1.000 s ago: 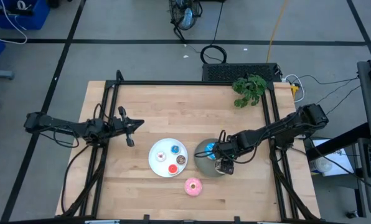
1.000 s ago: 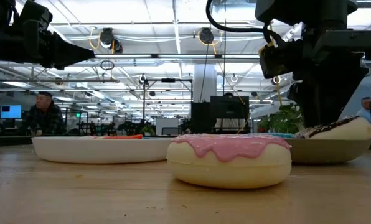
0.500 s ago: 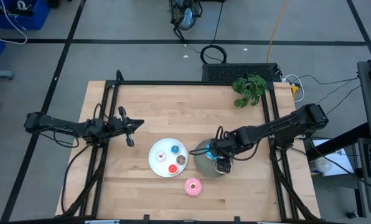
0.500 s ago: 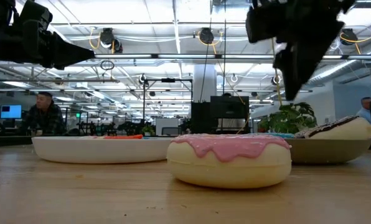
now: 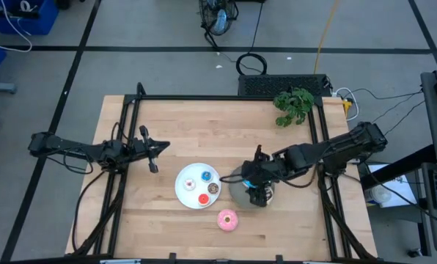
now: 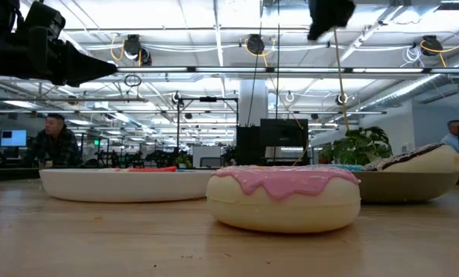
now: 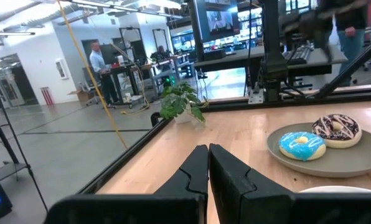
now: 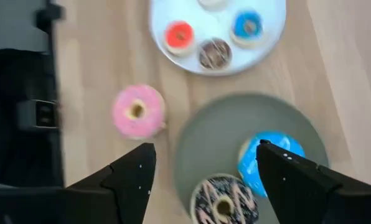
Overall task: Pick & Place donuts
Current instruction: Put the large pink donut on the green plate
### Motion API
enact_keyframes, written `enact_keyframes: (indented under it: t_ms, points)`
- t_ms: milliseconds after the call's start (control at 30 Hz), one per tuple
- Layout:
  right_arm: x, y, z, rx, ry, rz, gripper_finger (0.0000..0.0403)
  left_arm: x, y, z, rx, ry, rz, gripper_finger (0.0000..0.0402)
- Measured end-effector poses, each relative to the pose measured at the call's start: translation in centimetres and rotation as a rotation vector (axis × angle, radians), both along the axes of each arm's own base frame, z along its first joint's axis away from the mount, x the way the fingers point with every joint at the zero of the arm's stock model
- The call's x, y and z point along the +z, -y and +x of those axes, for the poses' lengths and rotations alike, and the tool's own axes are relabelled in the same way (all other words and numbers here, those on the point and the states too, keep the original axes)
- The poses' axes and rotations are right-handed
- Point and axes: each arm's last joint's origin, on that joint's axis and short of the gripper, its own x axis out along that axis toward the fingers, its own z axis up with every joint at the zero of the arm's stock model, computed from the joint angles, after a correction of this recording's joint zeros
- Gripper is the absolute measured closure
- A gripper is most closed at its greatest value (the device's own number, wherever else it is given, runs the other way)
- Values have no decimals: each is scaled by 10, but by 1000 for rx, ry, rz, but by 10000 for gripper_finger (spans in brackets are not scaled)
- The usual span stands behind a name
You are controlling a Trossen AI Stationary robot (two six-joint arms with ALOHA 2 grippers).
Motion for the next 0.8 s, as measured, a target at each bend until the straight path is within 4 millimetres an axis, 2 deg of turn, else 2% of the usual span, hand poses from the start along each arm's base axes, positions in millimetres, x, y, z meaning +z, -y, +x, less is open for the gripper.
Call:
enact_keyframes:
  t_ms: [133, 333, 433, 533, 667, 800]
  points:
    - [17, -11, -3, 22, 51, -35, 160, 0, 0, 0, 0, -3, 0, 380]
    - [23, -33, -9, 25, 128, -104, 189, -1, 0, 0, -1, -6, -3, 380]
    - [19, -45, -11, -84, 174, -205, 205, -1, 0, 0, -1, -6, -4, 380]
    - [15, -57, -16, -132, 219, -233, 218, -1, 0, 0, -1, -6, -6, 380]
    - [1, -74, -19, -94, 299, -257, 230, -1, 0, 0, -5, -2, -20, 380]
    - [-15, -90, -16, 14, 426, -258, 242, -1, 0, 0, -7, -7, -26, 380]
